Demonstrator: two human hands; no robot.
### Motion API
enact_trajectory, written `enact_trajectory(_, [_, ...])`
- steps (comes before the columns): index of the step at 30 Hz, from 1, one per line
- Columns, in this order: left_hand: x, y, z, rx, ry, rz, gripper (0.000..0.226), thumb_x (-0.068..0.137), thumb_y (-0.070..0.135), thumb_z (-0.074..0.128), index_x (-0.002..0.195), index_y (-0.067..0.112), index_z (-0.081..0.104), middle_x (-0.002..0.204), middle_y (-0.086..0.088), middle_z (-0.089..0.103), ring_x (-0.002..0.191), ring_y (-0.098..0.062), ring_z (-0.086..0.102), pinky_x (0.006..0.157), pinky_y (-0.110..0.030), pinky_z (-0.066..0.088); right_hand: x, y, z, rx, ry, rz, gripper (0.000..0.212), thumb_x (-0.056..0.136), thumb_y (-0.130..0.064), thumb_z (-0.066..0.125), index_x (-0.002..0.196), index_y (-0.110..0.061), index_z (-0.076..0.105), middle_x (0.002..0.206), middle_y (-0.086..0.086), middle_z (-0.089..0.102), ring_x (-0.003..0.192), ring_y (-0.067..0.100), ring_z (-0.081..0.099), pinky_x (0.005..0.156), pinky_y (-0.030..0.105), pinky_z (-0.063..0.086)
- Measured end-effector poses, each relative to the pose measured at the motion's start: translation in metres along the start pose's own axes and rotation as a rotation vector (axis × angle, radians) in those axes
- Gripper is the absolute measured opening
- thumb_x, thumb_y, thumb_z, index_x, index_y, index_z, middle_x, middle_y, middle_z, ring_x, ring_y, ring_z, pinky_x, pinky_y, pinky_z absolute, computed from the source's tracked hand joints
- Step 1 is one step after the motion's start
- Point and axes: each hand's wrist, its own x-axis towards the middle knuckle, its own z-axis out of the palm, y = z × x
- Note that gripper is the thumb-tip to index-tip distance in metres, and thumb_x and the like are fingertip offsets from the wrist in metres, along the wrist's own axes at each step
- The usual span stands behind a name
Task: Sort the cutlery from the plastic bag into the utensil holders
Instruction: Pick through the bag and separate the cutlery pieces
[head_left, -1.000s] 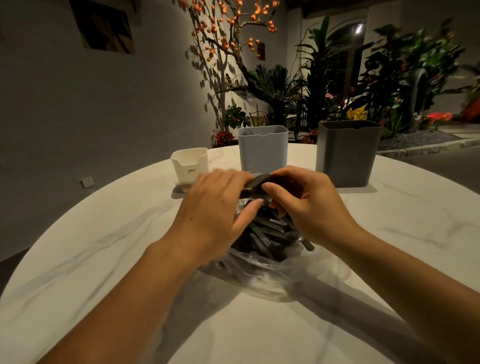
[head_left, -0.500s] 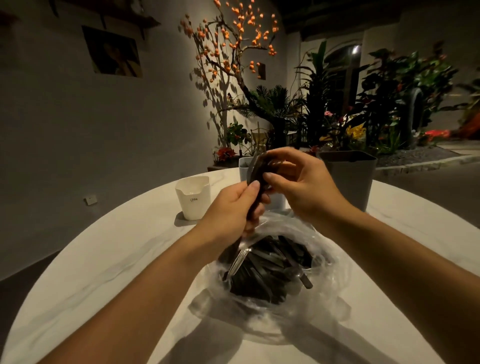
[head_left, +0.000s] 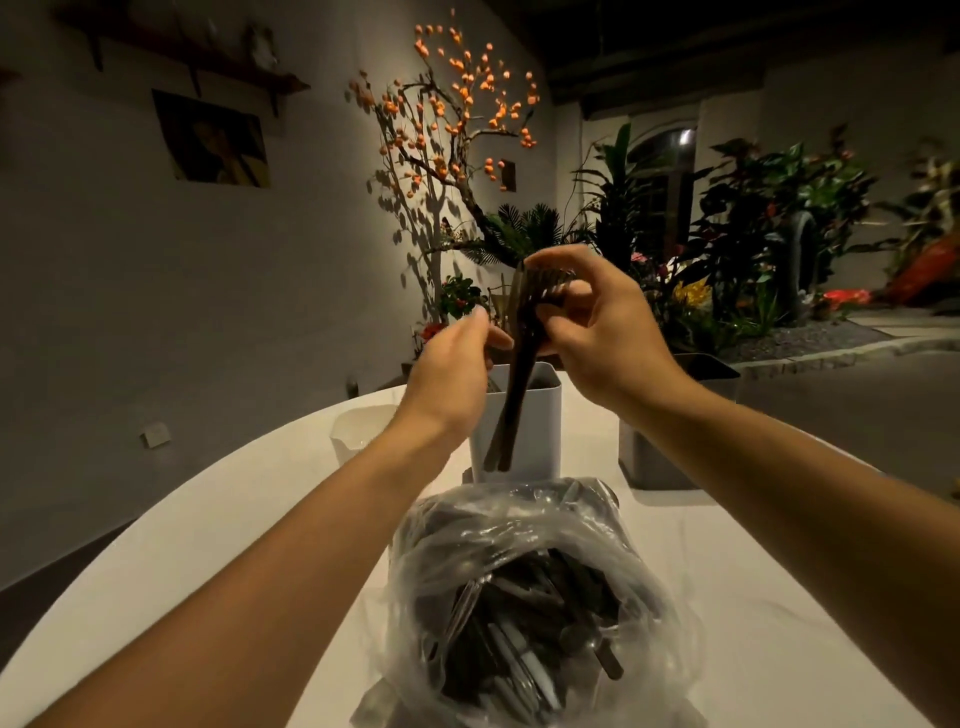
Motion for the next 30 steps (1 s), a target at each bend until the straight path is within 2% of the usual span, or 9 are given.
enact_trajectory(2, [0.014,0.005,-0.001,-0.096,-0.055,-0.049,0.055,0.108,0.048,0.024,0.1,0.014,0.067,0.083,-0.003,0.063,0.079,-0.016,0.057,0.076,-0.034,0.048,0.013,0.0,-0.003,-0.033,0.033,-0.061,0.045,0.093,0.009,0.054,0.122,-0.025,0.056,0.104,-0.009,0.062,0.093,0.006,0.067,0.081,0.026,0.06])
enact_trajectory(4, [0.028,0.009,0.001,-0.125,-0.13,-0.075,0.063,0.107,0.052,0.02,0.103,0.011,0.068,0.081,-0.01,0.067,0.081,-0.025,0.064,0.086,-0.04,0.053,0.028,0.002,-0.004,-0.124,0.076,-0.143,0.045,0.089,0.012,0.058,0.122,-0.018,0.057,0.106,-0.009,0.06,0.096,0.007,0.064,0.081,0.019,0.058])
enact_trajectory(7, [0.053,0.011,0.006,-0.13,-0.119,-0.079,0.071,0.106,0.054,0.015,0.107,0.009,0.07,0.099,-0.015,0.074,0.099,-0.029,0.069,0.098,-0.045,0.052,0.052,0.015,-0.002,-0.301,0.155,-0.301,0.039,0.087,0.01,0.063,0.12,-0.011,0.058,0.118,0.006,0.061,0.105,0.015,0.062,0.086,0.023,0.057])
enact_trajectory(11, [0.088,-0.004,0.01,-0.125,-0.097,-0.113,0.069,0.106,0.055,0.015,0.098,0.015,0.071,0.101,-0.011,0.075,0.103,-0.027,0.068,0.101,-0.045,0.05,0.08,0.047,0.006,-0.411,0.187,-0.398,0.03,0.091,0.006,0.061,0.118,-0.006,0.058,0.115,0.009,0.062,0.103,0.016,0.061,0.082,0.023,0.057])
enact_trajectory(17, [0.117,-0.062,0.014,-0.005,0.006,-0.221,0.071,0.103,0.062,0.017,0.12,0.007,0.06,0.093,-0.013,0.072,0.089,-0.026,0.072,0.092,-0.047,0.058,0.079,0.114,0.031,-0.512,-0.013,-0.2,0.046,0.089,0.006,0.062,0.128,-0.017,0.053,0.124,0.006,0.056,0.11,0.02,0.059,0.086,0.034,0.059])
enact_trajectory(20, [0.121,-0.079,0.008,0.045,0.094,-0.156,0.066,0.105,0.058,0.016,0.114,0.009,0.059,0.09,-0.012,0.069,0.083,-0.025,0.07,0.086,-0.045,0.059,0.069,0.136,0.036,-0.661,-0.233,0.0,0.043,0.091,-0.003,0.065,0.129,-0.023,0.059,0.124,0.006,0.063,0.113,0.023,0.062,0.089,0.036,0.058])
enact_trajectory(23, [0.118,-0.084,0.008,0.064,0.091,-0.15,0.065,0.105,0.056,0.016,0.107,0.009,0.06,0.092,-0.013,0.067,0.082,-0.023,0.066,0.083,-0.041,0.057,0.066,0.136,0.032,-0.841,-0.441,0.126,0.045,0.1,-0.015,0.053,0.145,-0.024,0.049,0.134,0.008,0.06,0.12,0.026,0.057,0.098,0.042,0.051])
enact_trajectory(26, [0.11,-0.078,0.008,0.07,0.124,-0.119,0.061,0.106,0.055,0.017,0.103,0.011,0.059,0.094,-0.013,0.066,0.086,-0.025,0.065,0.083,-0.042,0.057,0.065,0.121,0.017,-0.816,-0.338,0.08,0.047,0.098,-0.009,0.048,0.144,-0.02,0.05,0.134,0.007,0.058,0.122,0.025,0.054,0.102,0.044,0.048])
enact_trajectory(30, [0.09,-0.061,0.001,0.044,0.128,-0.095,0.061,0.106,0.053,0.019,0.106,0.008,0.06,0.096,-0.017,0.067,0.095,-0.035,0.068,0.086,-0.048,0.059,0.051,0.093,0.003,-0.74,-0.237,0.059,0.037,0.096,-0.005,0.048,0.125,-0.018,0.066,0.125,0.003,0.061,0.115,0.02,0.057,0.099,0.039,0.05])
